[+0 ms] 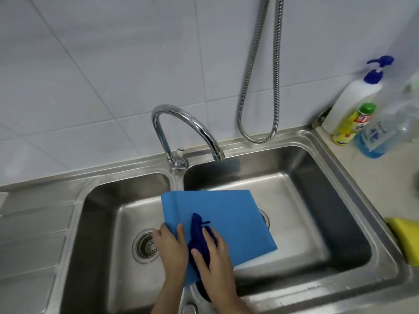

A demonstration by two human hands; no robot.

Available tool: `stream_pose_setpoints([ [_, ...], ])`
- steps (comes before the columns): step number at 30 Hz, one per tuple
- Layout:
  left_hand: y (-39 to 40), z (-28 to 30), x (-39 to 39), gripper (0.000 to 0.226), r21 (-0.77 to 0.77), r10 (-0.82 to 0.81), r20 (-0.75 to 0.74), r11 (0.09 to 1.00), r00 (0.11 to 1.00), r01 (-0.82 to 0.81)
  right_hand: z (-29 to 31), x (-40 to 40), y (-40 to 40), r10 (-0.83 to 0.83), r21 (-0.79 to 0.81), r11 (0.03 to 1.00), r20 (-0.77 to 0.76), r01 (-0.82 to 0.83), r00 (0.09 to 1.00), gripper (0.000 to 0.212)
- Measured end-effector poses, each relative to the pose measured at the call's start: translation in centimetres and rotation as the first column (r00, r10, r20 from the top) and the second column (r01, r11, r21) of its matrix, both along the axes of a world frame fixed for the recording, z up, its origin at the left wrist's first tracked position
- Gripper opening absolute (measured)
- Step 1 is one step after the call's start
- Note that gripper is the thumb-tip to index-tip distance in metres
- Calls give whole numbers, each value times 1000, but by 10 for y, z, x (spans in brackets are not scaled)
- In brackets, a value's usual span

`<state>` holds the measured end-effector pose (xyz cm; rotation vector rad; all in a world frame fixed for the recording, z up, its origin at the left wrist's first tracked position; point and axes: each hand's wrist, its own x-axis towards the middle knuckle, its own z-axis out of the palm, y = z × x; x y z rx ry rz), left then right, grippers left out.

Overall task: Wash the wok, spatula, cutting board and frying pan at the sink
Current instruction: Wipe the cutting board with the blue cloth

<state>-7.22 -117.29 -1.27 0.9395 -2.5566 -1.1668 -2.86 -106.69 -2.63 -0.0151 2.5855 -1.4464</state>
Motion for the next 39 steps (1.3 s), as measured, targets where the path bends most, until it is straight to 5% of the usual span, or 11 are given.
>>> stream_pose_setpoints([
  [9, 0, -20, -16, 30, -160, -112, 40, 980, 993, 117, -36, -15, -4, -14, 265, 963, -127, 47, 992, 64],
  [20, 4, -22, -26, 30, -38, -101, 109, 994, 989, 106, -64, -44, 5, 98, 163, 986, -388, -37, 916, 49],
  [26, 7, -21, -28, 28, -56, -62, 181, 996, 981, 74, -125, -92, 87, -387, 234, 885, -112, 403, 915, 47],
  [31, 9, -21, -29, 35, -94, -42, 243, 993, 969, 66, -139, -109, 108, -546, 357, 775, -38, 522, 837, 52],
  [36, 9, -16, -30, 35, -98, -39, 234, 993, 972, 63, -68, -101, 0, -280, 39, 955, -211, 294, 937, 44],
  [39, 10, -15, -28, 27, -36, -45, 178, 998, 983, 52, -44, -109, -36, -81, 8, 996, -349, 89, 934, 37],
])
